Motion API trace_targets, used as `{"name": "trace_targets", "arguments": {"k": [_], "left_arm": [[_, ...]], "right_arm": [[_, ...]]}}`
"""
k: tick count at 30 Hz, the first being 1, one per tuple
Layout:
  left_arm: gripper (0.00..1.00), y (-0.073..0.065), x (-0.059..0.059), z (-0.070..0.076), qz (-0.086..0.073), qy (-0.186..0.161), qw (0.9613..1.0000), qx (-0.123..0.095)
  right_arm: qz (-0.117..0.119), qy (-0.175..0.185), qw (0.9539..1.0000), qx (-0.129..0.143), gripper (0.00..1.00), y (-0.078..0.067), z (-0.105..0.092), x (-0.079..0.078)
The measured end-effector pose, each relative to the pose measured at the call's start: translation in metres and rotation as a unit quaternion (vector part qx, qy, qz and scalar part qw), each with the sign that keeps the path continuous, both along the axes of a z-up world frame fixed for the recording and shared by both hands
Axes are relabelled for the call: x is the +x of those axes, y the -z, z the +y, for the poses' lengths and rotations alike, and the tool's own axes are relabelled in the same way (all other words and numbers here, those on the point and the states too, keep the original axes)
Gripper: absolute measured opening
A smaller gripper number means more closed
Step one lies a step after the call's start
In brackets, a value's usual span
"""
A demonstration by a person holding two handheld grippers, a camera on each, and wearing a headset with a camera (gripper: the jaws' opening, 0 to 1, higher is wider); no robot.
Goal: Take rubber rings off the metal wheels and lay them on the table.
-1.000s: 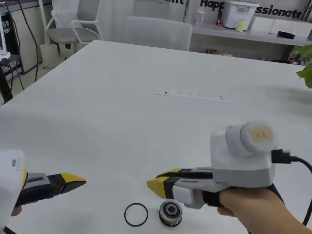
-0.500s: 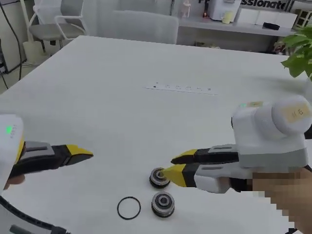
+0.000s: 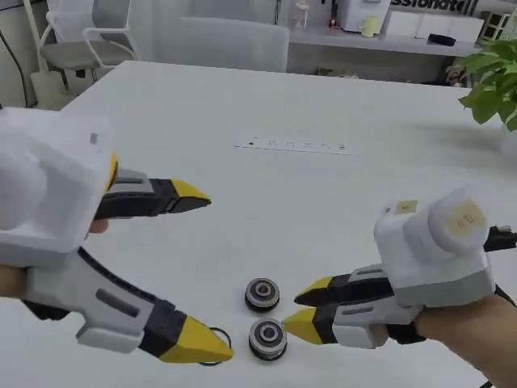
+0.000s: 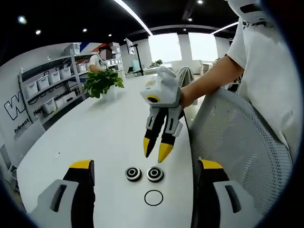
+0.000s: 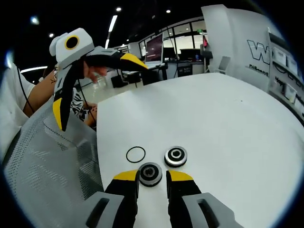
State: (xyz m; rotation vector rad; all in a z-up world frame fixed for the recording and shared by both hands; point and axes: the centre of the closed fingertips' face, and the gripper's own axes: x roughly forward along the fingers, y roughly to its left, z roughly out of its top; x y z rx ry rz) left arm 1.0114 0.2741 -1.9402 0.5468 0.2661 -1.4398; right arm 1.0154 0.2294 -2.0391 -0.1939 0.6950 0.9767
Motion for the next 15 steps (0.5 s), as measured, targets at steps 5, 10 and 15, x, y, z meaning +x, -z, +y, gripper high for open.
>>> {"name": "trace_targets", "arguments": {"k": [5,10,15], "left_arm": [[0.76,-0.002,0.009,-0.021,0.001,0.011,0.9999,-0.012],[0.71,0.008,0.015,-0.040,0.011,0.016,0.9993,-0.031],[0.66,0.033,0.015,-0.049,0.041,0.020,0.9977,-0.050]], "right_arm": [[0.034,-0.011,0.9990,-0.028,0.21,0.023,-0.003,-0.009],[0.035,-0.014,0.9987,-0.034,0.22,0.031,-0.004,-0.010],[0.044,-0.016,0.9983,-0.034,0.23,0.037,-0.003,-0.011]]}}
